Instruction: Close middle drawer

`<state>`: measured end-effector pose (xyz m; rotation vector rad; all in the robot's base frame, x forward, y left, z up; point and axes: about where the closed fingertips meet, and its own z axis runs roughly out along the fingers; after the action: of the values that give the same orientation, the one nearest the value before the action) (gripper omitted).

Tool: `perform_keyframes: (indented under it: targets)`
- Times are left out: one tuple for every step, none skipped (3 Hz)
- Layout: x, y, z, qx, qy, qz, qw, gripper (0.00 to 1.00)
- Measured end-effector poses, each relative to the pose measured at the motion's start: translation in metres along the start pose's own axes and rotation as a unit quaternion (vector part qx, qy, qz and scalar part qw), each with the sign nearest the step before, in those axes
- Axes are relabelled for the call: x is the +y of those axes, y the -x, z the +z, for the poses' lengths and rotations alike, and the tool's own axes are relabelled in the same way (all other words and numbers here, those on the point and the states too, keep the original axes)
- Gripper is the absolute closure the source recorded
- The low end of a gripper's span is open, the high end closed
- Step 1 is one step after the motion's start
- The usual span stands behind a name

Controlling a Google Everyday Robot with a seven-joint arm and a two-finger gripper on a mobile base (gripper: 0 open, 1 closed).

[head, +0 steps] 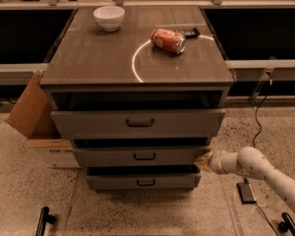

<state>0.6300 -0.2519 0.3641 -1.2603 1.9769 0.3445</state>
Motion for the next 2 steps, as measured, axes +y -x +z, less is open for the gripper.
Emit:
perform_keyframes:
  targets:
    - [0.005, 0.003, -0.001, -0.006, 0.018, -0.011, 0.9998, 1.00]
    - [0.032, 0.016, -0.018, -0.023, 0.056, -0.038, 0.9975, 1.00]
